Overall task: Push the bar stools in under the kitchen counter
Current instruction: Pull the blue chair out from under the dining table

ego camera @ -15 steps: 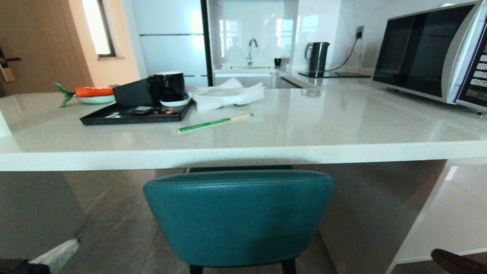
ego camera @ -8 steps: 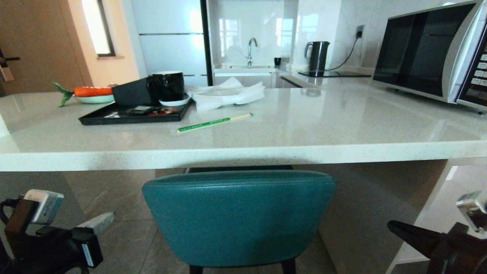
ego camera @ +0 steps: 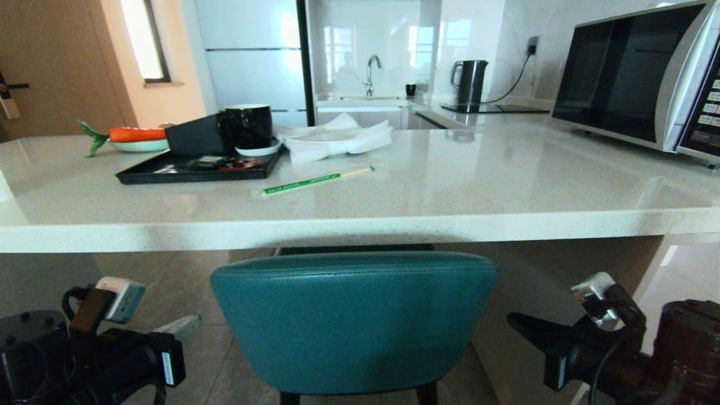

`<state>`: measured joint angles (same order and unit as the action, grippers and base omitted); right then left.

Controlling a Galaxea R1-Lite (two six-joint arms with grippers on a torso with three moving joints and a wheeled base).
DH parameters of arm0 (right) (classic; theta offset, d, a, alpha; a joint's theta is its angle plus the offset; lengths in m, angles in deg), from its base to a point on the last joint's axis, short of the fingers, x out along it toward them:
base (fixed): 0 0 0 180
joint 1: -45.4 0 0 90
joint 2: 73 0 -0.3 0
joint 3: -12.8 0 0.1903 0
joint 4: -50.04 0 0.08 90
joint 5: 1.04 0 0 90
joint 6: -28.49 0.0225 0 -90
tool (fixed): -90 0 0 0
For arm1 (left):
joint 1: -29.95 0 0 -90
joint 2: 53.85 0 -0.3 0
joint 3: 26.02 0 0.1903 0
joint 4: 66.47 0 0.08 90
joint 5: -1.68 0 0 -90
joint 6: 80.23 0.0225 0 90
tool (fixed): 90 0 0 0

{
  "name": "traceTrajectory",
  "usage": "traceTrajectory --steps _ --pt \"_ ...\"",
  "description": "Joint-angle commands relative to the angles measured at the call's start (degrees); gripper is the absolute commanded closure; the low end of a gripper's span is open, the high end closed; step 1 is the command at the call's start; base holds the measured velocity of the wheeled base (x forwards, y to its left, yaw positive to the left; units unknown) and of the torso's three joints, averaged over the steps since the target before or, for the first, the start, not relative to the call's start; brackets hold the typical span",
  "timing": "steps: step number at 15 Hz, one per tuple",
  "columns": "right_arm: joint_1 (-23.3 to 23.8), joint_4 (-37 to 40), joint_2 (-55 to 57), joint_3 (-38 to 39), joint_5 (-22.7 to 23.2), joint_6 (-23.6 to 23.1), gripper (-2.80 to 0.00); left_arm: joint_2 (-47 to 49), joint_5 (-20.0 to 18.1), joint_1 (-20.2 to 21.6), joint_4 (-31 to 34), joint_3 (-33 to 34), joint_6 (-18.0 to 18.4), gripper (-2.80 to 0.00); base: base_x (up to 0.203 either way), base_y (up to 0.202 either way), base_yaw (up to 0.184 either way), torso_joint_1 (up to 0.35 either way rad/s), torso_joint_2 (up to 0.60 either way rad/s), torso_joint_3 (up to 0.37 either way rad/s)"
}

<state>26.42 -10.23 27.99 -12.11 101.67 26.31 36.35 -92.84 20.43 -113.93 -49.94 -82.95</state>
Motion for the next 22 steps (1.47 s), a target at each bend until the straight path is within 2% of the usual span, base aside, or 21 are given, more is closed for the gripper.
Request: traceTrajectory --steps 1,4,7,9,13,16,19,22 --pt "-1.24 -0.83 4.65 -1.10 -0.73 0.54 0.00 2.59 -0.04 -0.15 -1.11 -0.62 0.09 0.00 0.000 0.000 0.000 0.000 0.00 0.000" --pt "-1.23 -1.69 5.98 -3.11 -2.58 1.83 0.00 8.46 0.19 -0.16 -5.90 -2.01 0.48 0.00 0.000 0.000 0.000 0.000 0.00 0.000" --pt "-1.17 -1.79 8.53 -5.53 -4.00 2.34 0.00 15.41 1.53 -0.22 -13.73 -2.19 0.62 0.00 0.000 0.000 0.000 0.000 0.00 0.000" --pt "-1.15 -1.99 10.30 -7.12 -4.38 2.98 0.00 19.44 2.77 -0.16 -16.57 -1.61 0.38 0.00 0.000 0.000 0.000 0.000 0.00 0.000" --pt "-1.58 -3.37 13.33 -12.02 -4.65 3.24 0.00 19.30 2.86 -0.40 -16.84 -2.76 0.23 0.00 0.000 0.000 0.000 0.000 0.00 0.000" --pt "-2.91 -3.47 13.53 -12.16 -4.80 3.32 0.00 18.35 3.02 -1.68 -16.84 -5.27 0.38 0.00 0.000 0.000 0.000 0.000 0.00 0.000" --pt "-4.18 -3.56 13.71 -13.46 -4.71 3.41 0.00 16.52 4.13 -5.20 -16.84 -5.08 0.25 0.00 0.000 0.000 0.000 0.000 0.00 0.000" --pt "-8.08 -3.94 12.99 -13.38 -5.48 3.49 0.00 15.43 4.67 -9.48 -16.84 -4.94 0.13 0.00 0.000 0.000 0.000 0.000 0.00 0.000"
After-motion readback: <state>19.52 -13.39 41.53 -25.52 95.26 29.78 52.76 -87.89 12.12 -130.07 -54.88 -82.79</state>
